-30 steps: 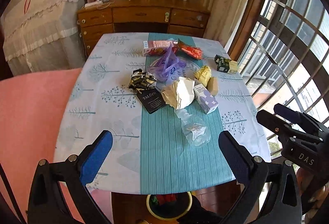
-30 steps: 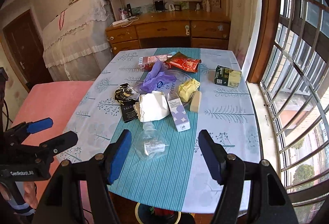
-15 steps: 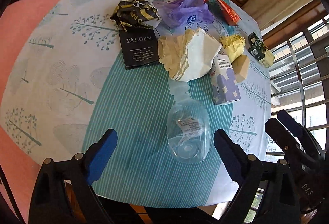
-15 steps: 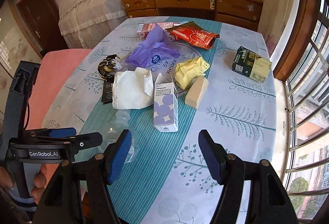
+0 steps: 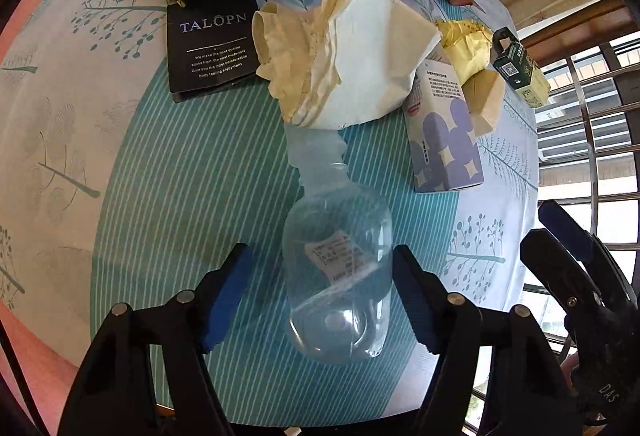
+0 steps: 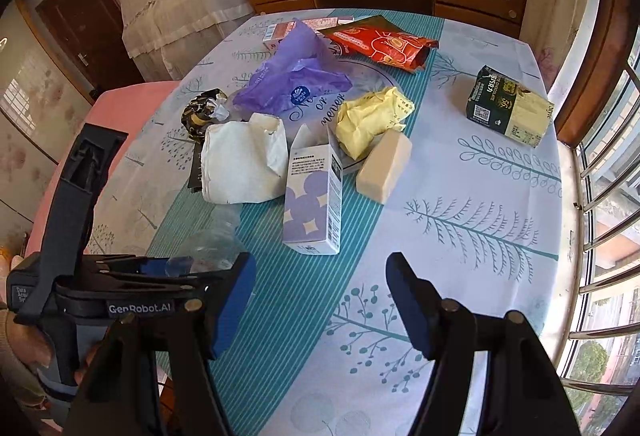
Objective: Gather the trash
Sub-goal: 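Grasp the clear plastic bottle with the left tool while the right tool grasps the white-purple carton, then carry the plastic bottle and carton in both tools over the trash bin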
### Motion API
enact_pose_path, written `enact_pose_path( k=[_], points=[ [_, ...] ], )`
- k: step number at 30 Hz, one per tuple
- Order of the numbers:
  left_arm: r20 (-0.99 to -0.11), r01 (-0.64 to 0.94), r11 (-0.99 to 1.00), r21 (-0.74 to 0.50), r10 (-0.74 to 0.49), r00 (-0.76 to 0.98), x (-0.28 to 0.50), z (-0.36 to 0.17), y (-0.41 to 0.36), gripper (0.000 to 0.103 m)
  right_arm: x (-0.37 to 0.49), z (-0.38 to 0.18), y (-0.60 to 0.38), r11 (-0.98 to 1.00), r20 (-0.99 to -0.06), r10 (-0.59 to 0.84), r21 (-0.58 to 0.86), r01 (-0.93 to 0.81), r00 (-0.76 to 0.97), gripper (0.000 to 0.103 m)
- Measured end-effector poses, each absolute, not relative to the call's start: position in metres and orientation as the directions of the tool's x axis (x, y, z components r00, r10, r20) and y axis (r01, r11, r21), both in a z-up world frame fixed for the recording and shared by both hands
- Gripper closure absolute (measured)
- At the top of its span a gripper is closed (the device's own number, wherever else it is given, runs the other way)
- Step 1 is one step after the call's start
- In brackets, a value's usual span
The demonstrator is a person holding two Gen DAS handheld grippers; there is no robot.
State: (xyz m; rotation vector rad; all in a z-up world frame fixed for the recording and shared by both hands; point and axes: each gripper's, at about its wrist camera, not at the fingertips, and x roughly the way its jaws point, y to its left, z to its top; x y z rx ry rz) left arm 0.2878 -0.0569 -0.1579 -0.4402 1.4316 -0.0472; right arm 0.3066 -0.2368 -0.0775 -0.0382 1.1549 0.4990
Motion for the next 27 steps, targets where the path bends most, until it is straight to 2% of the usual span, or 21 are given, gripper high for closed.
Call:
enact_pose_path(
  k=[1,2,5,6,10,11,18,22,24,26,27],
  points=[
    [-0.942,-0.220,0.919,-0.327,-0.299,0.152,0.289,-0.158,-0.059,0.044,0.308,-0.078,-0.236,0.889,-0.882,0.360,0.225,-0.399,0.304,0.035],
    [-0.939,-0.214,0.916,-0.339,-0.315,0.139,0.291,-0.160,-0.062,0.056,0.309,-0.079,-0.235,0.888,-0.883,0.361,0.226,-0.401,0.301,0.035],
    [-0.946,-0.216,0.924,-0.317,-0.292,0.140,0.291,-0.158,-0.063,0.066,0.313,-0.082,-0.231,0.884,-0.885,0.363,0.229,-0.407,0.292,0.035],
    [-0.946,-0.215,0.924,-0.315,-0.290,0.143,0.291,-0.157,-0.063,0.072,0.314,-0.083,-0.229,0.884,-0.887,0.360,0.226,-0.409,0.289,0.035],
    [-0.964,-0.223,0.942,-0.249,-0.218,0.153,0.288,-0.149,-0.058,0.076,0.320,-0.088,-0.218,0.880,-0.895,0.349,0.210,-0.426,0.278,0.035],
    [-0.964,-0.225,0.943,-0.245,-0.213,0.158,0.286,-0.146,-0.055,0.079,0.322,-0.090,-0.215,0.879,-0.897,0.346,0.208,-0.430,0.273,0.035],
    [-0.966,-0.233,0.956,-0.176,-0.122,0.230,0.267,-0.117,-0.036,0.079,0.340,-0.110,-0.193,0.889,-0.921,0.301,0.178,-0.422,0.248,0.035],
    [-0.960,-0.237,0.962,-0.133,-0.066,0.271,0.260,-0.100,-0.031,0.079,0.348,-0.124,-0.181,0.896,-0.940,0.246,0.129,-0.425,0.235,0.052],
    [-0.957,-0.243,0.963,-0.118,-0.045,0.286,0.257,-0.093,-0.029,0.079,0.352,-0.132,-0.176,0.900,-0.952,0.217,0.110,-0.422,0.215,0.054],
    [-0.952,-0.250,0.961,-0.119,-0.039,0.303,0.250,-0.085,-0.020,0.079,0.353,-0.139,-0.173,0.906,-0.962,0.193,0.100,-0.410,0.192,0.064],
    [-0.951,-0.254,0.960,-0.118,-0.035,0.308,0.249,-0.082,-0.019,0.079,0.352,-0.138,-0.173,0.908,-0.961,0.188,0.090,-0.410,0.205,0.065]
  ],
)
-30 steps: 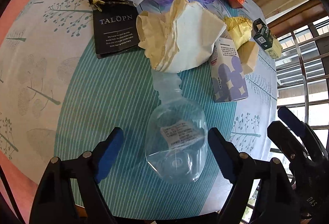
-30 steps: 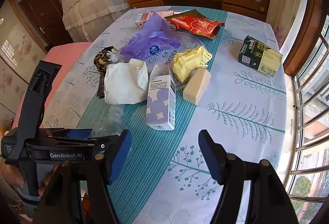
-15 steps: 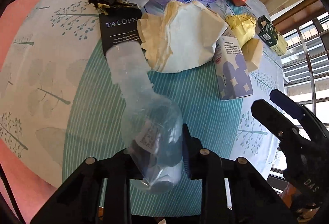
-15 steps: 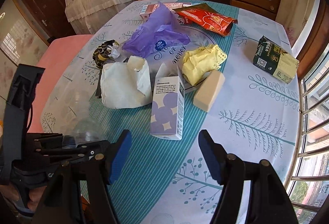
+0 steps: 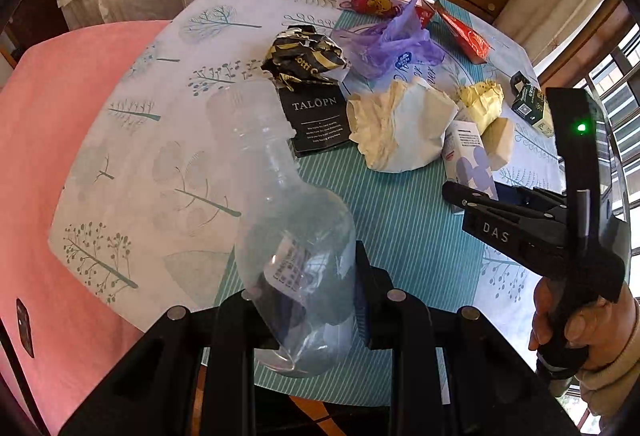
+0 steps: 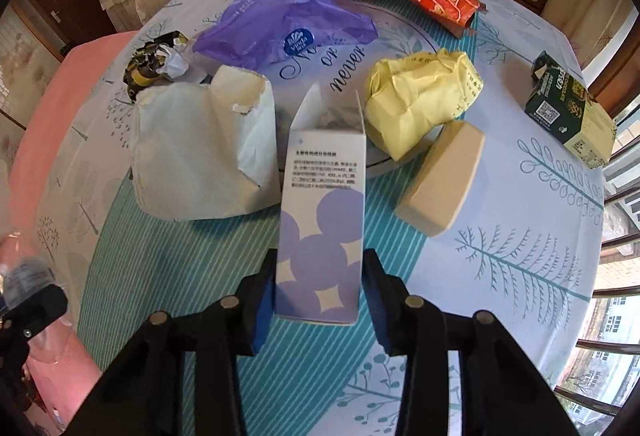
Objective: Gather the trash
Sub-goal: 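Carry the plastic bottle and carton in both tools over the trash bin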
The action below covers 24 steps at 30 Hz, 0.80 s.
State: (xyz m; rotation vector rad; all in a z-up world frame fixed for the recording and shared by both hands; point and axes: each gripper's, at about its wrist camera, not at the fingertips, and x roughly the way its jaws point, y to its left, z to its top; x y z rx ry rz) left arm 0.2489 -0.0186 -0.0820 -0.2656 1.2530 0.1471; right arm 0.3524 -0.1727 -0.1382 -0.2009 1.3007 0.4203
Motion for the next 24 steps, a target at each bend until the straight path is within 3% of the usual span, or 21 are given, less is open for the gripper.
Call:
enact_pose_path(
  k=[1,11,24],
  points=[
    [-0.950,-0.256,0.960,-0.114,-0.030,0.312,0.247,-0.080,-0.017,0.079,0.352,-0.138,-0.172,0.906,-0.960,0.189,0.090,-0.414,0.206,0.069],
    [-0.943,-0.221,0.970,-0.098,-0.020,0.332,0.226,-0.064,-0.008,0.079,0.323,-0.116,-0.187,0.919,-0.937,0.263,0.170,-0.357,0.232,0.069],
    [-0.911,0.002,0.996,-0.085,-0.079,0.404,0.195,-0.025,-0.004,0.079,0.239,-0.071,-0.198,0.958,-0.909,0.253,0.187,-0.219,0.331,0.069]
  ],
)
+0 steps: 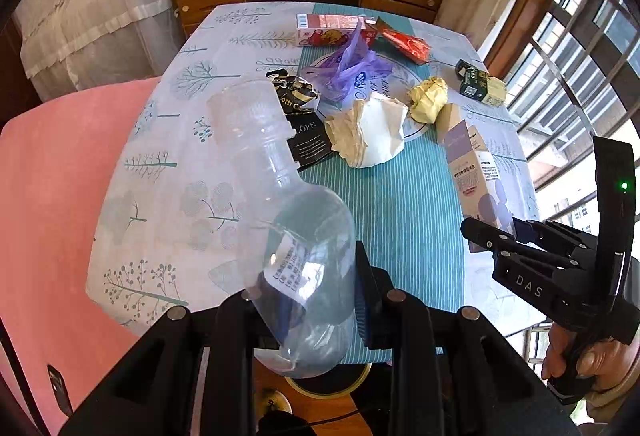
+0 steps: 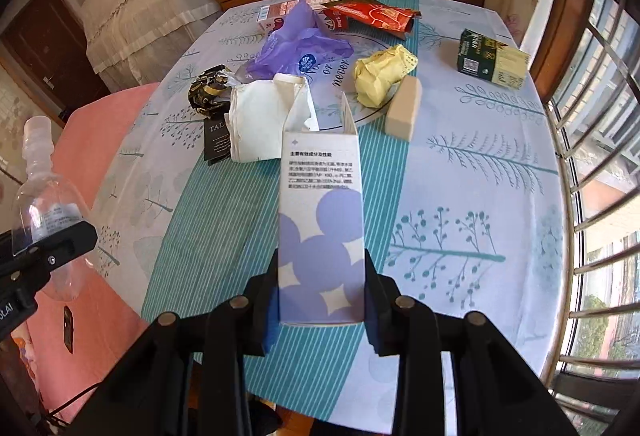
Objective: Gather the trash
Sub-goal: 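Carry the plastic bottle and carton in both tools over the trash bin, then open both tools to drop the bottle and carton into the bin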
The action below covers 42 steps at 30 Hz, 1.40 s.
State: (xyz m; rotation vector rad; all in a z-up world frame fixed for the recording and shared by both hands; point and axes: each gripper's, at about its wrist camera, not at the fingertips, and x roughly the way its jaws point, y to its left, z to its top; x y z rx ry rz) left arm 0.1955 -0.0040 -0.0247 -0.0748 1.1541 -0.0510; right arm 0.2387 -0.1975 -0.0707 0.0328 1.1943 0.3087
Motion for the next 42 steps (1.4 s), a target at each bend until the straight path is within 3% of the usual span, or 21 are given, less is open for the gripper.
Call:
enact_pose_path(
  k=[8,16,29,36,42],
  points=[
    [-0.891,0.179,0.980,-0.086,-0.156,0.426,0.149,-0.009,0.020,0.079,0.165,-0.054,-0.182,0.985,-0.899,0.171,0.164,-0.052,0.402,0.069],
    [-0.894,0.286,0.949,-0.131,-0.237,0.379,0.093,-0.031,0.043,0.079,0.078,-0.055,-0.156,0.993,-0.898,0.083,0.109,0.036,0.433,0.069],
    [-0.941,0.347,0.922,-0.171,-0.257,0.220,0.026,-0.090,0.039,0.079,-0.009,-0.100,-0.139,0.992,-0.957,0.056,0.086,0.094,0.285,0.069],
    [-0.962,0.332,0.927,-0.173,-0.232,0.146,0.012,-0.136,0.018,0.079,-0.026,-0.143,-0.141,0.985,-0.973,0.104,0.129,0.111,0.204,0.069],
    [-0.976,0.287,0.946,-0.150,-0.189,0.110,0.012,-0.207,0.006,0.079,-0.029,-0.226,-0.144,0.980,-0.979,0.164,0.176,0.095,0.121,0.069]
  ],
)
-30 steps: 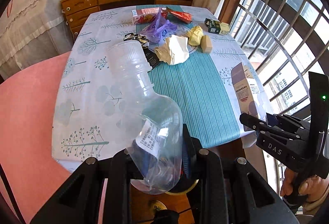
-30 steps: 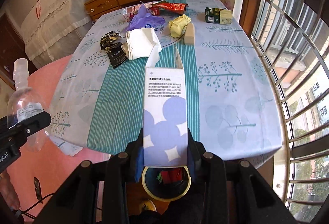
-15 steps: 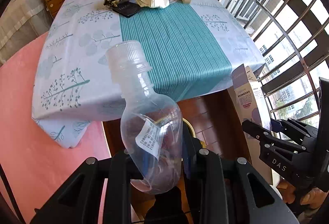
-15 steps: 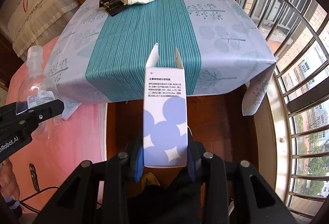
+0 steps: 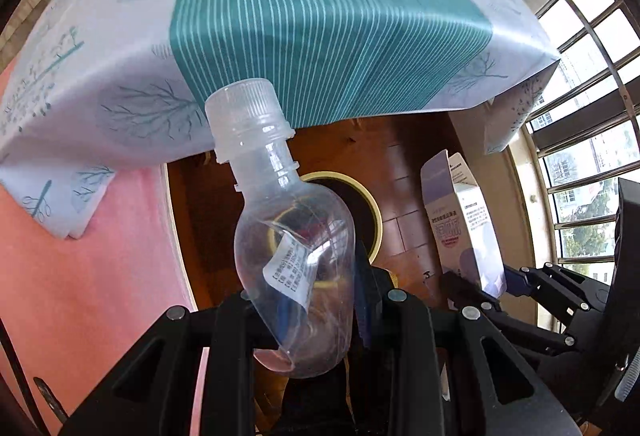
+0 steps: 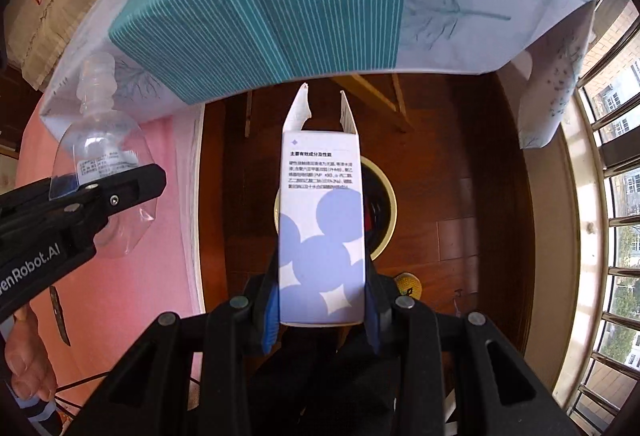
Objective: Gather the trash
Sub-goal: 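Open both tools to drop the bottle and carton into the bin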
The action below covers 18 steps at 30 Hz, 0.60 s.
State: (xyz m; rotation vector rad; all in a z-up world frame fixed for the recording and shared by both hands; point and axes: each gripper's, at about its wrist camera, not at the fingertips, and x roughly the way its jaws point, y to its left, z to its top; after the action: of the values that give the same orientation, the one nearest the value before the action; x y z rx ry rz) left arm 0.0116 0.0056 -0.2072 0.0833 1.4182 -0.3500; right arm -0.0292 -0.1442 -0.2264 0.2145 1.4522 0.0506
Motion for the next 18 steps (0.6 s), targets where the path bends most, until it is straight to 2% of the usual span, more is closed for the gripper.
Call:
enact_pose_path(
  k=[7,10,12,13,14,15,16,17,18],
  points=[
    [-0.988,0.276,0.957,-0.089,-0.119,0.094,0.007,-0.303,-0.008,0.078,-0.017,-0.330,-0.151,0.968,-0.974,0.220,0.225,0.110,0.059,0.069],
    [-0.992,0.250,0.965,-0.079,-0.101,0.079,0.008,-0.335,-0.007,0.071,-0.008,-0.360,-0.157,0.958,-0.968,0.249,0.253,0.135,0.045,0.069],
    [-0.993,0.229,0.970,-0.079,-0.096,0.066,0.010,-0.350,-0.009,0.041,-0.004,-0.373,-0.161,0.952,-0.964,0.260,0.266,0.152,0.056,0.068],
    [-0.994,0.215,0.974,-0.069,-0.086,0.072,0.013,-0.354,-0.010,0.036,-0.002,-0.378,-0.163,0.954,-0.966,0.250,0.256,0.158,0.058,0.064],
    [-0.994,0.201,0.978,-0.060,-0.078,0.081,0.014,-0.358,-0.008,0.028,-0.001,-0.383,-0.166,0.954,-0.968,0.243,0.250,0.165,0.061,0.053],
    [-0.994,0.190,0.980,-0.057,-0.073,0.083,0.016,-0.360,-0.006,0.021,0.000,-0.386,-0.169,0.953,-0.969,0.240,0.248,0.173,0.065,0.048],
    [-0.994,0.179,0.982,-0.057,-0.073,0.083,0.017,-0.362,-0.004,0.016,0.001,-0.388,-0.172,0.951,-0.968,0.240,0.248,0.182,0.068,0.039],
    [-0.993,0.172,0.983,-0.060,-0.076,0.085,0.017,-0.362,-0.003,0.009,0.001,-0.390,-0.174,0.948,-0.967,0.242,0.252,0.193,0.074,0.036],
    [-0.993,0.165,0.985,-0.058,-0.074,0.093,0.017,-0.361,-0.001,0.008,0.001,-0.390,-0.176,0.946,-0.966,0.244,0.255,0.201,0.078,0.036]
  ],
)
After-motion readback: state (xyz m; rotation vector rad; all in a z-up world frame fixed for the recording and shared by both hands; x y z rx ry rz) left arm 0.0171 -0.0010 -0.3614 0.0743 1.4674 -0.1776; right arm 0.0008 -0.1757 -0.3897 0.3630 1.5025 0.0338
